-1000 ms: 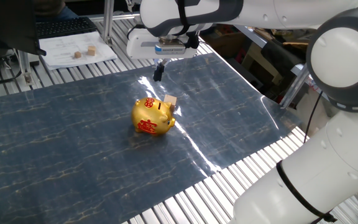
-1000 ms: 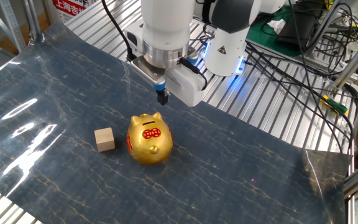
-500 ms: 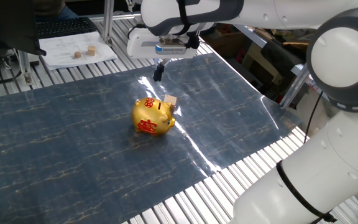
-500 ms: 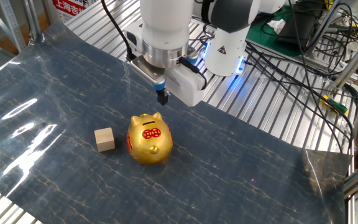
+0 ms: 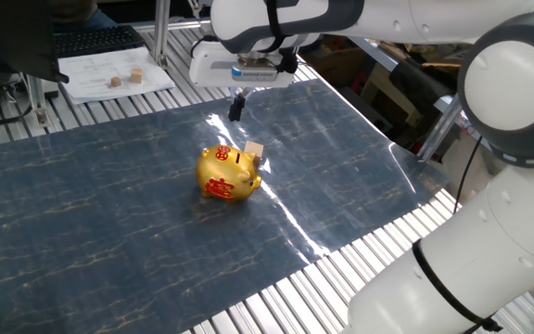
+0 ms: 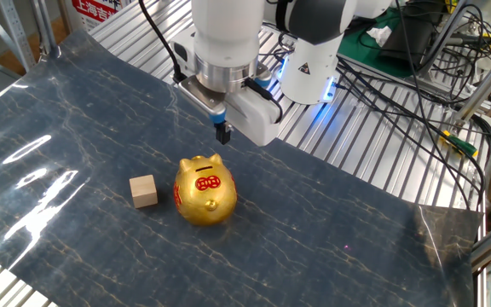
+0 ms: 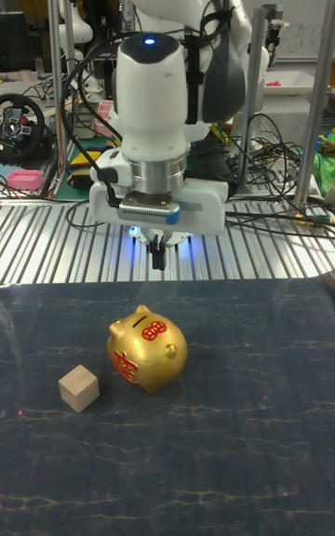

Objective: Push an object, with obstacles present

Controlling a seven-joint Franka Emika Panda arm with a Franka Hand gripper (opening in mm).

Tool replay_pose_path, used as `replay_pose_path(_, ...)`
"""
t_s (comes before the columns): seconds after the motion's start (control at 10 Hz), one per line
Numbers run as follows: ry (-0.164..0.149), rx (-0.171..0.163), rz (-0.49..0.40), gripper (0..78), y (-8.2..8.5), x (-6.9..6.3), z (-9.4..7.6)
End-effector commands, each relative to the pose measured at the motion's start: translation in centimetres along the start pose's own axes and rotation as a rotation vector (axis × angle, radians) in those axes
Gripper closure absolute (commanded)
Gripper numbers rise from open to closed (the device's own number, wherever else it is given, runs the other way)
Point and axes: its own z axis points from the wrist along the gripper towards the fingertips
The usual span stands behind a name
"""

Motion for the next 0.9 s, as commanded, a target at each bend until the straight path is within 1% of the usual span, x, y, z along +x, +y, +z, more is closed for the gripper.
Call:
replay_pose_path(0.1, -0.006, -0.005, 0.009, 77.6, 0.0, -0.06, -0.14)
replay_pose_path(0.3, -0.008, -0.006, 0.048, 77.6, 0.0, -0.06, -0.14)
replay_pose_path(0.6, -0.008, -0.005, 0.083, 77.6, 0.0, -0.06, -0.14)
replay_pose_path(0.7, -0.013, -0.005, 0.085, 77.6, 0.0, -0.06, -0.14)
replay_pose_path(0.9, -0.015, 0.012, 0.046, 77.6, 0.0, -0.06, -0.14)
